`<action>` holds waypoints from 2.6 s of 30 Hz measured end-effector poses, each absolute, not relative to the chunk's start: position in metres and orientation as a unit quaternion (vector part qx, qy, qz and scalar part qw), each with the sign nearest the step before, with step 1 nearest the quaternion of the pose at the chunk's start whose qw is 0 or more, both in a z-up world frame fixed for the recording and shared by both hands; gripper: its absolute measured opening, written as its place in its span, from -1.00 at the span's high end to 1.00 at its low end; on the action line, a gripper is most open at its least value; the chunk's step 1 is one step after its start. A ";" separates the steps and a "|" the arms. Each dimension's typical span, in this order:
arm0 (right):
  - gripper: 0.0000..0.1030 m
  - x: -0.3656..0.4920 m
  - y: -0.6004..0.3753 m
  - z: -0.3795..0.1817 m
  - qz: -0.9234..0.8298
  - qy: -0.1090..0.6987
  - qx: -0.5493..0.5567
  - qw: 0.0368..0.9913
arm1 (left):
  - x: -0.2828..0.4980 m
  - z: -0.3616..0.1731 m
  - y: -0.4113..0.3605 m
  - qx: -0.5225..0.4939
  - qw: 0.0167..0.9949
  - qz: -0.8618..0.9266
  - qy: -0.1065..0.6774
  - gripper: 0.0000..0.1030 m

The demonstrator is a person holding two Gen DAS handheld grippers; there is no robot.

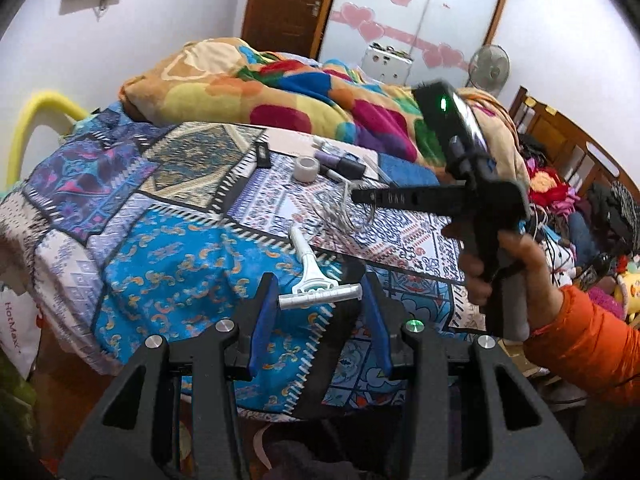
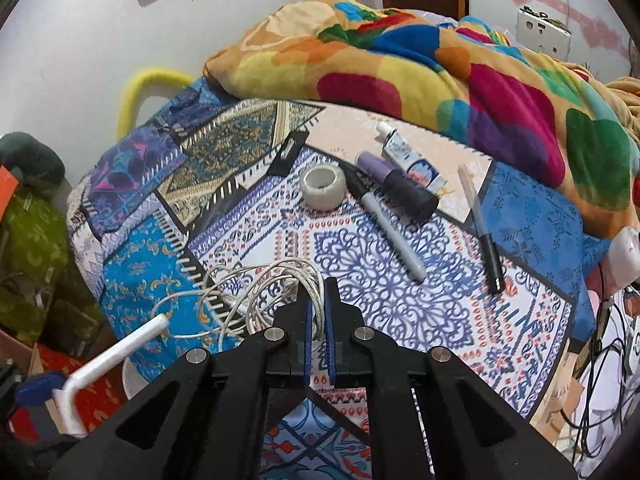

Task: Collect trash
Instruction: 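Carry the earphones and white hook with both tools toward the white bucket, then open the right tool over the bucket dropping the earphones while the left tool releases the hook, then move both tools back up toward the bed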

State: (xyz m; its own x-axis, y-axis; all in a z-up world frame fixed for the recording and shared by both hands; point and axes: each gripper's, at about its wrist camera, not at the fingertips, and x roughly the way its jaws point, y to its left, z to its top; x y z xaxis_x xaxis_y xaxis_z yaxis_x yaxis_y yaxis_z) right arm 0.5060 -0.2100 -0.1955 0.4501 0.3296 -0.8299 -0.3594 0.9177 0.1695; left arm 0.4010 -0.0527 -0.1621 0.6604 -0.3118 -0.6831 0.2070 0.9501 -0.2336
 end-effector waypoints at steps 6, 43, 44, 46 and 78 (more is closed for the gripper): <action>0.91 0.493 -0.190 -0.200 0.197 0.488 -0.048 0.849 | 0.384 -0.152 -0.015 -0.083 0.920 -0.091 0.373 0.18; 0.91 0.324 0.083 -0.210 0.424 0.502 -0.149 0.738 | 0.218 -0.234 0.221 -0.148 0.870 0.204 0.423 0.18; 0.91 0.322 0.090 -0.216 0.428 0.507 -0.154 0.733 | 0.217 -0.238 0.226 -0.152 0.868 0.207 0.426 0.18; 0.91 0.317 0.106 -0.231 0.432 0.518 -0.164 0.720 | 0.214 -0.249 0.236 -0.162 0.860 0.213 0.434 0.18; 0.19 0.334 0.113 -0.274 0.408 0.571 -0.184 0.688 | 0.276 -0.342 0.237 -0.189 0.793 0.184 0.549 -0.02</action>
State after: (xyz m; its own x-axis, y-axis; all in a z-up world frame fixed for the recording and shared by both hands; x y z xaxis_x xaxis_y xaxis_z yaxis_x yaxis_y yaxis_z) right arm 0.3340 0.1128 -0.2742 0.0139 0.3511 -0.9362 -0.7721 0.5988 0.2131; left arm 0.2757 0.2373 -0.3422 0.3292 0.0846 -0.9405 -0.5002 0.8604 -0.0977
